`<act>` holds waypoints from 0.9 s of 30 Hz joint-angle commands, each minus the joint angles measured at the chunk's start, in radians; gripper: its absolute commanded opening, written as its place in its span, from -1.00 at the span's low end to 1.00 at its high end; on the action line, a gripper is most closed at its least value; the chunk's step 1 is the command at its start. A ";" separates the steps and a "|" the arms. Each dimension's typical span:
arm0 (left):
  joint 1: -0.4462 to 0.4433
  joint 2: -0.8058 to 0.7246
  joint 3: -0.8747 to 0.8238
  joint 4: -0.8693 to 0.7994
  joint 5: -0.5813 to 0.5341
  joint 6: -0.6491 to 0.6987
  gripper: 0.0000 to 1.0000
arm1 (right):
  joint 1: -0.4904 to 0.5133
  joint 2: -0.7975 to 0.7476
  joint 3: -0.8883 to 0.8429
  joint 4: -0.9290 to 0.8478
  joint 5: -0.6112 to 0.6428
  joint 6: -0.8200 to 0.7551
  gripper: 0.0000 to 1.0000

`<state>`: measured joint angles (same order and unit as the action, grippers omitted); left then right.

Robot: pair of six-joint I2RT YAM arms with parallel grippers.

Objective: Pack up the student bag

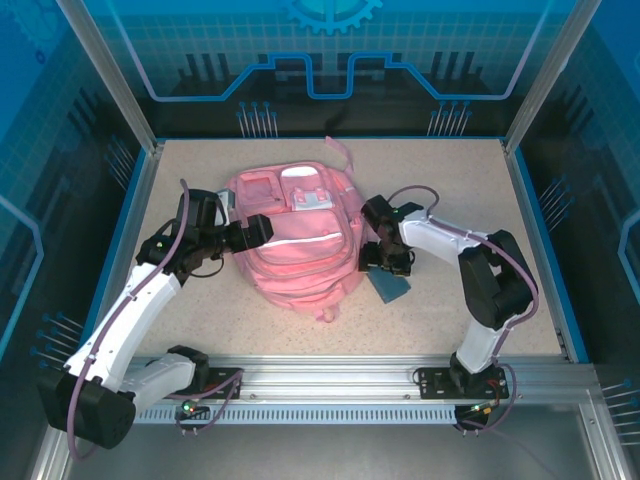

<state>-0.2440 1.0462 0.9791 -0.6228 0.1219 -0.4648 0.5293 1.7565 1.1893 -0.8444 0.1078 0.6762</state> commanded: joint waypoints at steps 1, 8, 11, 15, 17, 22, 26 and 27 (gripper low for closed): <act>0.011 0.003 0.024 -0.002 0.024 0.028 0.97 | 0.046 -0.042 0.062 -0.103 0.122 -0.153 0.50; 0.009 0.023 0.025 0.010 0.031 0.019 0.97 | 0.095 0.010 0.040 -0.125 0.062 -0.311 0.21; 0.010 0.025 0.031 0.007 0.032 0.020 0.97 | 0.095 0.030 0.042 -0.109 0.046 -0.310 0.11; 0.010 0.025 0.037 0.002 0.027 0.021 0.97 | 0.093 0.090 0.050 -0.098 0.031 -0.319 -0.04; 0.011 0.026 0.038 0.000 0.025 0.022 0.98 | 0.092 0.121 0.053 -0.096 0.024 -0.313 -0.09; 0.010 0.029 0.036 0.001 0.024 0.021 0.98 | 0.085 0.160 0.049 -0.091 0.043 -0.282 0.05; 0.011 0.040 0.041 0.003 0.024 0.020 0.98 | 0.075 0.199 0.052 -0.103 0.082 -0.254 0.08; 0.010 0.041 0.042 0.002 0.024 0.021 0.98 | 0.074 0.205 0.052 -0.105 0.099 -0.244 0.08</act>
<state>-0.2440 1.0779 0.9813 -0.6228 0.1291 -0.4652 0.6209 1.8954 1.2575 -0.9371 0.1638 0.3969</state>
